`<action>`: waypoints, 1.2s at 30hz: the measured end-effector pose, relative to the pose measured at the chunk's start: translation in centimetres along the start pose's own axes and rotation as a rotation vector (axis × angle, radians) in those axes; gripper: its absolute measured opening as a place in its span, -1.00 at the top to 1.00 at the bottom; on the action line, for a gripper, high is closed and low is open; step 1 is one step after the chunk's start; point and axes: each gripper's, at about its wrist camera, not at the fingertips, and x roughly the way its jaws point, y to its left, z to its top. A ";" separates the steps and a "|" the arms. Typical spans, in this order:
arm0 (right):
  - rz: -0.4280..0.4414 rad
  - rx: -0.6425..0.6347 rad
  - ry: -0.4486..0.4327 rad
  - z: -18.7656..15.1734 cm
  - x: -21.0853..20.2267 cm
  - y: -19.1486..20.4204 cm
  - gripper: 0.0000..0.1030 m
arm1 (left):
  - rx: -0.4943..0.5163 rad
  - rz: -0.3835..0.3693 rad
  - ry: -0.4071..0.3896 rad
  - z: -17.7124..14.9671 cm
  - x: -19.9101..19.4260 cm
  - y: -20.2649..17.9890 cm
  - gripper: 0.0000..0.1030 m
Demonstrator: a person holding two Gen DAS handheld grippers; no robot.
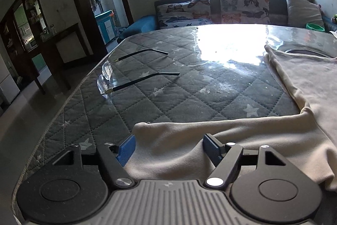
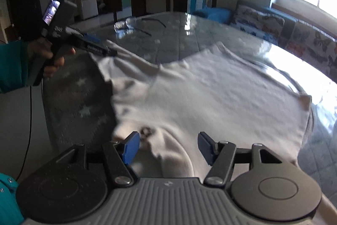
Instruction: Fold clothes
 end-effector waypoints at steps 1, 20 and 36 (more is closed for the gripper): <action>-0.002 -0.001 -0.017 0.4 0.0 0.3 -0.23 | 0.002 0.000 0.001 0.0 0.0 0.0 -0.44; 0.023 0.106 -0.013 0.1 -1.1 -1.6 -0.49 | -0.061 -0.045 -0.022 2.1 -2.5 -0.2 -0.72; -0.094 0.194 0.083 -2.0 0.9 -2.4 -0.93 | -0.134 -0.175 0.149 0.8 -3.5 -7.4 -1.00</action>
